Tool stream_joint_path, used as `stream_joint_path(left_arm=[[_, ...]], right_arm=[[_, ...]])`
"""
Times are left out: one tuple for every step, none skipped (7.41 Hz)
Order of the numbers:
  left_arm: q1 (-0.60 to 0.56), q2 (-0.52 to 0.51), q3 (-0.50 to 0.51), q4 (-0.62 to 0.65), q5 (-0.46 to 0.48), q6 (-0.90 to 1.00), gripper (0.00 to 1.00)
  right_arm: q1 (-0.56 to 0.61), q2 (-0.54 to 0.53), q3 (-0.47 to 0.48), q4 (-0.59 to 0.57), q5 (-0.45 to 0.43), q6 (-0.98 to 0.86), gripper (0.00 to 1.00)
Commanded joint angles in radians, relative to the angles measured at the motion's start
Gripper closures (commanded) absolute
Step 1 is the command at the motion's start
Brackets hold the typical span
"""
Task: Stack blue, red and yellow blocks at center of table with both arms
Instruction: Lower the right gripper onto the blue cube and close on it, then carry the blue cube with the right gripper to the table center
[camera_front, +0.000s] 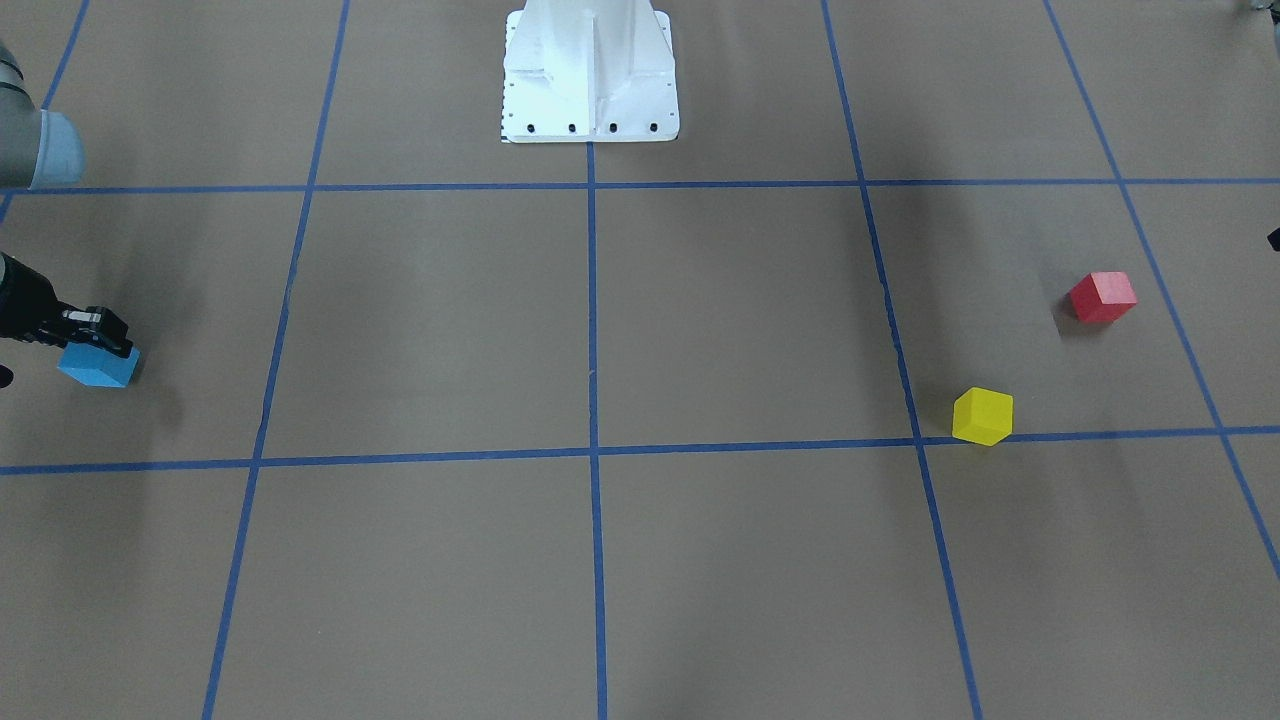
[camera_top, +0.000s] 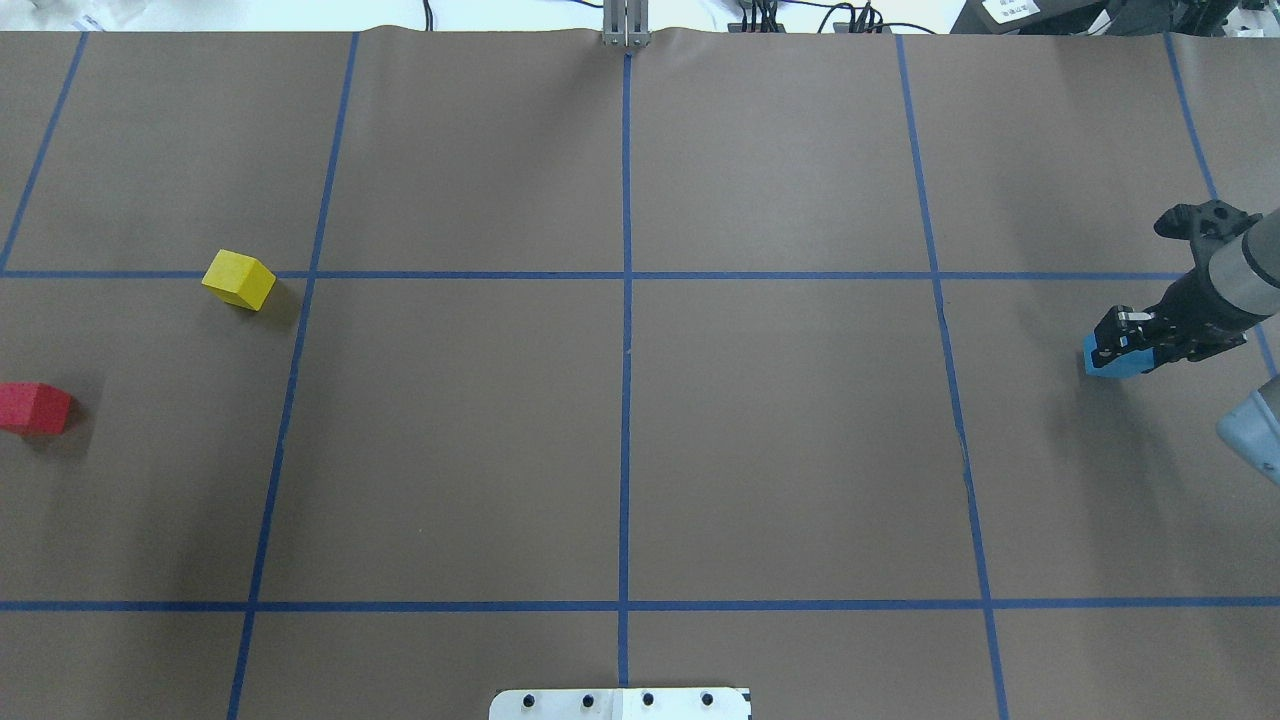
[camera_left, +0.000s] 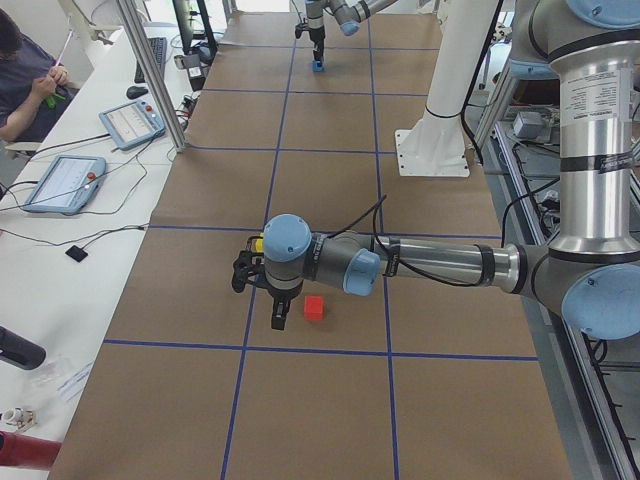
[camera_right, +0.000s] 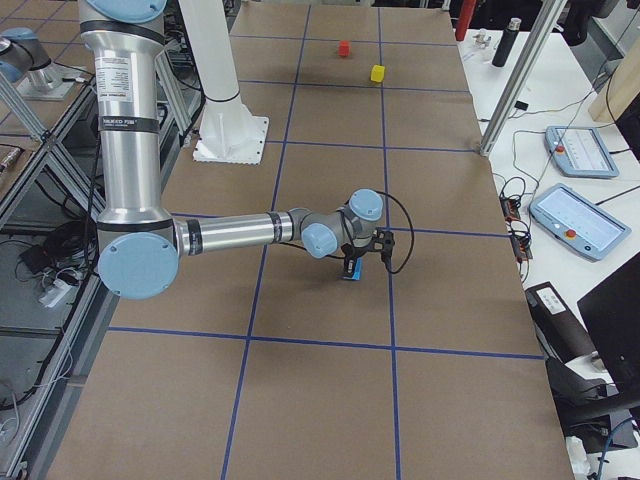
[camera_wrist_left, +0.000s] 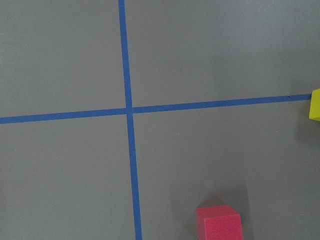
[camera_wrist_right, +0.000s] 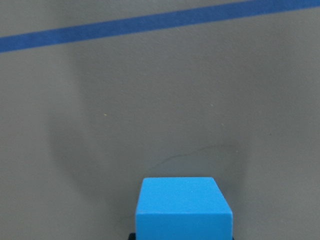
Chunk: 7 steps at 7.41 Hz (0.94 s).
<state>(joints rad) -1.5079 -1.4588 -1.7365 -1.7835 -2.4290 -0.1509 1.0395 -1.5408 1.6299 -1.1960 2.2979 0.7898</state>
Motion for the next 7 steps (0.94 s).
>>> stream_joint_path(left_arm=[[0.000,0.001,0.012,0.001,-0.002,0.001,0.00],[0.002,0.000,0.018,0.004,-0.004,-0.003,0.00],[0.002,-0.012,0.015,0.007,-0.037,-0.007,0.00],[0.002,-0.032,0.024,0.000,-0.041,-0.012,0.00],[0.002,-0.049,0.025,0.007,-0.042,-0.012,0.00],[0.002,-0.048,0.025,0.007,-0.042,-0.012,0.00],[0.002,-0.048,0.026,0.009,-0.041,-0.010,0.00]], right_arm=[[0.042,0.123,0.045,-0.061,0.064,-0.001,1.00],[0.007,0.260,0.047,-0.186,0.052,-0.003,1.00],[-0.051,0.442,0.042,-0.382,0.002,-0.009,1.00],[-0.137,0.584,0.038,-0.516,-0.082,-0.007,1.00],[-0.241,0.675,0.027,-0.560,-0.174,0.005,1.00],[-0.322,0.768,-0.032,-0.568,-0.213,0.053,1.00],[-0.401,0.923,-0.189,-0.564,-0.242,0.189,1.00]])
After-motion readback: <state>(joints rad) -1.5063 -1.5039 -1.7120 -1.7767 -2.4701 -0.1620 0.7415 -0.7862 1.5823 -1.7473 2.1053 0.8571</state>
